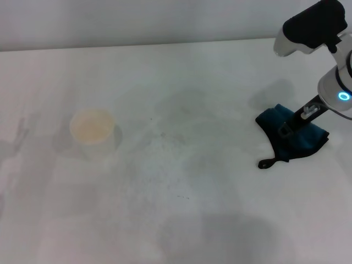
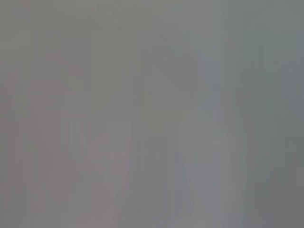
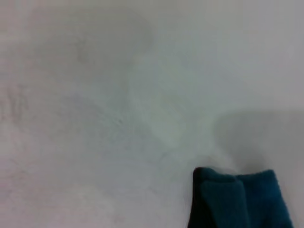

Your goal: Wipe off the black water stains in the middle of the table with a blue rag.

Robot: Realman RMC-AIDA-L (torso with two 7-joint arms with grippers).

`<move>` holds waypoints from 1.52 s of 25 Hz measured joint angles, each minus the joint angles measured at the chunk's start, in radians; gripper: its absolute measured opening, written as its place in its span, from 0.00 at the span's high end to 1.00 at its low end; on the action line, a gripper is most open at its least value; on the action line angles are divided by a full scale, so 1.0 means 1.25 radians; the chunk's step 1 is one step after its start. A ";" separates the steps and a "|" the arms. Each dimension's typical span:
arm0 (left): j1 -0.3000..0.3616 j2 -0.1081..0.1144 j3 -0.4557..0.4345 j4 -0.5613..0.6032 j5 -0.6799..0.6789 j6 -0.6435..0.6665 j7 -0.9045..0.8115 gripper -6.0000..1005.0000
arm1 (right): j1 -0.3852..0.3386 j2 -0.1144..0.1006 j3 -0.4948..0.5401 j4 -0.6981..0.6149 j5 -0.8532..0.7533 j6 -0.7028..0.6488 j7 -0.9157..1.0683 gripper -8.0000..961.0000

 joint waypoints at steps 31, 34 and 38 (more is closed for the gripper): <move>0.012 -0.005 0.000 0.013 -0.020 -0.005 0.000 0.12 | -0.140 -0.004 0.834 0.395 0.815 -0.130 -1.016 0.48; 0.013 -0.005 0.000 0.016 -0.034 -0.009 0.000 0.12 | -0.161 -0.004 0.842 0.456 0.910 -0.138 -1.149 0.48; 0.016 -0.006 0.000 0.017 -0.043 -0.010 0.000 0.12 | -0.170 -0.003 0.844 0.567 1.043 -0.138 -1.386 0.48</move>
